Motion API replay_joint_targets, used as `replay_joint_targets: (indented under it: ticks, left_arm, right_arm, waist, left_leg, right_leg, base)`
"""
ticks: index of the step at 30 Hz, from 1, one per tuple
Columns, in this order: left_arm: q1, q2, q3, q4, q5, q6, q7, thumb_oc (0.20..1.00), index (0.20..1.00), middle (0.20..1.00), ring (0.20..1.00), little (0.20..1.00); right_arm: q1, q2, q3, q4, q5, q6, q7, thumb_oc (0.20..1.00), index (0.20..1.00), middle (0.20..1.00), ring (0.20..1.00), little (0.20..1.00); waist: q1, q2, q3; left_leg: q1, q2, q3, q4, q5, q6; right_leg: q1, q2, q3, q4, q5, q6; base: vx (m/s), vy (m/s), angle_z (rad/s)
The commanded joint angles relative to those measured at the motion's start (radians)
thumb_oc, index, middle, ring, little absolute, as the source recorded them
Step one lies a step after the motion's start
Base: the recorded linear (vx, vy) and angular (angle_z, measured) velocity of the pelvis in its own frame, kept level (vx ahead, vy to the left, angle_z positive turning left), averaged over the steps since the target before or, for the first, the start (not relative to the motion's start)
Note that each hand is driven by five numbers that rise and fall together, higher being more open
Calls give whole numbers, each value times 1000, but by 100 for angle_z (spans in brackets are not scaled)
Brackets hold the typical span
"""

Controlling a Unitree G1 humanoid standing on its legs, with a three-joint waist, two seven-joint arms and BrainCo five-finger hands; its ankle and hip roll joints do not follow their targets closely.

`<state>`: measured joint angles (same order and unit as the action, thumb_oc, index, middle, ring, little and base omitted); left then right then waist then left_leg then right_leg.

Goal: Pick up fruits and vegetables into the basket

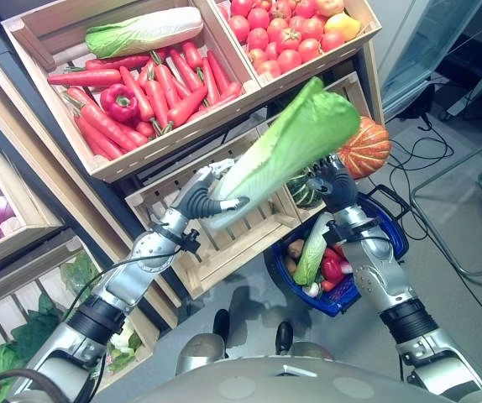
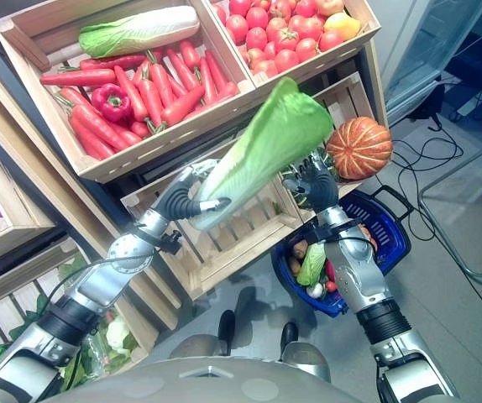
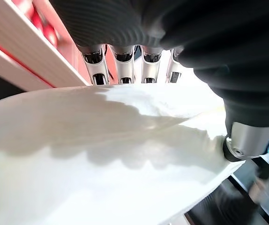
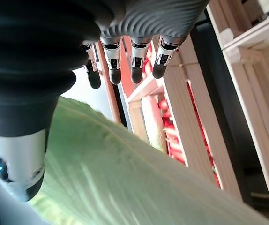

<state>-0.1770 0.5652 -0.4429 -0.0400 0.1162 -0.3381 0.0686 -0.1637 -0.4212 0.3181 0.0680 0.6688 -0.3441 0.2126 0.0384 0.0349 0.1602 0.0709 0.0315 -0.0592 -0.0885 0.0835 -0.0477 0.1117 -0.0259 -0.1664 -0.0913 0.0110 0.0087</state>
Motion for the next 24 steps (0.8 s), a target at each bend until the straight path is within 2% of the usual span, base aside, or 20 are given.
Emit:
replay_joint_targets:
  ticks: [1, 5, 9, 18, 19, 21, 22, 23, 24]
  left_arm:
    - [-47, 19, -29, -46, -68, -71, -33, 200, 200, 200, 200, 200]
    - [-49, 26, -51, -60, -57, -67, -83, 200, 200, 200, 200, 200]
    - [-52, 50, -92, -64, -45, -26, -116, 200, 200, 200, 200, 200]
    - [-51, 76, -116, -63, -57, 13, -171, 200, 200, 200, 200, 200]
    - [-50, 76, -118, -63, -62, 19, -179, 200, 200, 200, 200, 200]
    - [-50, 76, -122, -63, -57, 26, -192, 200, 200, 200, 200, 200]
    - [-49, 77, -124, -61, -57, 28, -194, 200, 200, 200, 200, 200]
    - [-49, 78, -125, -60, -58, 30, -194, 200, 200, 200, 200, 200]
    - [-46, 77, -126, -59, -52, 39, -203, 200, 200, 200, 200, 200]
  right_arm:
    - [-24, -2, 31, -78, 48, -28, 28, 1000, 1000, 1000, 1000, 1000]
    - [-24, 5, 46, -71, 54, -28, 38, 1000, 1000, 1000, 1000, 1000]
    - [-25, -5, 65, -85, 78, -28, 34, 1000, 1000, 1000, 1000, 1000]
    - [-23, -7, 94, -88, 134, -20, 74, 1000, 1000, 1000, 1000, 1000]
    - [-23, -5, 95, -89, 166, -17, 92, 940, 940, 940, 940, 940]
    - [-22, 1, 100, -93, 208, -15, 123, 630, 630, 630, 630, 630]
    - [-23, 3, 102, -95, 227, -12, 133, 445, 445, 445, 445, 445]
    - [-23, 5, 103, -96, 237, -10, 138, 388, 388, 388, 388, 388]
    - [-21, 13, 107, -102, 272, -4, 165, 200, 200, 200, 200, 200]
  waist:
    - [-13, -40, -86]
    - [-13, -39, -92]
    - [-15, -39, -99]
    - [-14, -40, -110]
    - [-13, -40, -110]
    - [-13, -40, -112]
    - [-13, -39, -112]
    - [-13, -39, -112]
    - [-12, -39, -114]
  left_leg:
    - [1, -50, 36, 1, -77, 48]
    - [8, -48, 43, 1, -83, 52]
    - [7, -49, 45, 1, -84, 56]
    - [0, -44, 51, 1, -82, 60]
    - [-1, -45, 50, 1, -82, 61]
    - [-3, -45, 49, 1, -82, 61]
    - [-3, -45, 49, 1, -82, 61]
    - [-3, -44, 49, 1, -81, 61]
    - [-4, -44, 49, 1, -81, 61]
  right_leg:
    - [-16, -41, 22, 4, 20, 65]
    - [-14, -42, 27, 4, 20, 68]
    - [-18, -44, 33, 4, 22, 74]
    - [-27, -45, 37, 4, 27, 79]
    - [-28, -45, 38, 4, 27, 78]
    - [-30, -45, 38, 4, 28, 79]
    - [-31, -45, 39, 4, 28, 79]
    - [-31, -45, 39, 4, 28, 79]
    - [-32, -45, 40, 4, 28, 80]
  base:
    - [14, 16, -9]
    - [14, 8, -7]
    - [0, 0, 0]
    - [0, 0, 0]
    - [0, 0, 0]
    - [0, 0, 0]
    - [0, 0, 0]
    - [0, 0, 0]
    - [0, 0, 0]
